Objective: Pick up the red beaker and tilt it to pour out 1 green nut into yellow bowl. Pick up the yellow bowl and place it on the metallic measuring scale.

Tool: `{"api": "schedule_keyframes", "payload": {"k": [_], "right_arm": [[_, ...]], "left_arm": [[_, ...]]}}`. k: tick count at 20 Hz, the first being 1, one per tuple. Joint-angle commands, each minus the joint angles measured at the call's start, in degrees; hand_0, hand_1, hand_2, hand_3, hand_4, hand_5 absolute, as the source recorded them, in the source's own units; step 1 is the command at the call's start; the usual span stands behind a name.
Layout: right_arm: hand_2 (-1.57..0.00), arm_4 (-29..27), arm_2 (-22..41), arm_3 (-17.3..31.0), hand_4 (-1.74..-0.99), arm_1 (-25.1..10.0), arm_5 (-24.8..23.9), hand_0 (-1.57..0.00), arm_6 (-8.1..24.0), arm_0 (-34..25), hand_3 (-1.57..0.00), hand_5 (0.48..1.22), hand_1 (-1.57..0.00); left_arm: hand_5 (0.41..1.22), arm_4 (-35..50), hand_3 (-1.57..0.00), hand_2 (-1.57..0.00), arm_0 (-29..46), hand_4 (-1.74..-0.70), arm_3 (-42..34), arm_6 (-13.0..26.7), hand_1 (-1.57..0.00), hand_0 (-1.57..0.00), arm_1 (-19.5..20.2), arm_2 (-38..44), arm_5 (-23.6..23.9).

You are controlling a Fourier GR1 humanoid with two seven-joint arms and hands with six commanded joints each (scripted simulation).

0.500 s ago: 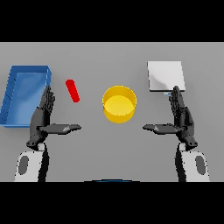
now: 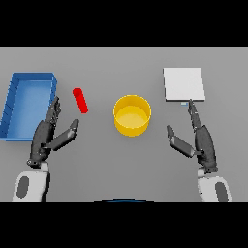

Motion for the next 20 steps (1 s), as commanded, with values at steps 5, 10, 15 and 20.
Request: {"api": "schedule_keyframes", "payload": {"k": [5, 10, 15, 20], "right_arm": [[0.0, 0.3, 0.5, -1.9, -1.25, -0.1, 0.3, 0.0, 2.8, 0.1, 0.0, 0.681, 0.0], [0.0, -2.7, -0.1, -2.2, -1.286, 0.1, 2.1, 0.0, 1.1, 0.9, 0.0, 0.676, 0.0], [0.0, -2.8, -0.3, -2.0, -1.321, 0.5, 1.7, 0.0, 1.0, 0.7, 0.0, 0.683, 0.0], [0.0, -3.5, -0.5, -2.5, -1.341, 0.3, 2.2, 0.0, 0.5, 1.5, 0.0, 0.689, 0.0]], "left_arm": [[0.668, -1.5, 0.0, 0.0, 0.4, -1.24, -1.5, 2.6, 0.0, 0.0, 0.1, -1.9, -0.4], [0.724, -1.2, 0.0, 0.0, -6.2, -1.36, 7.1, 1.9, 0.0, 0.0, -0.7, -0.6, -1.0], [0.738, -2.0, 0.0, 0.0, -13.9, -1.38, 17.4, 1.1, 0.0, 0.0, -0.5, 1.8, 0.0], [0.717, -1.2, 0.0, 0.0, -19.0, -1.34, 25.5, -0.8, 0.0, 0.0, -1.0, 4.2, 0.3]]}}
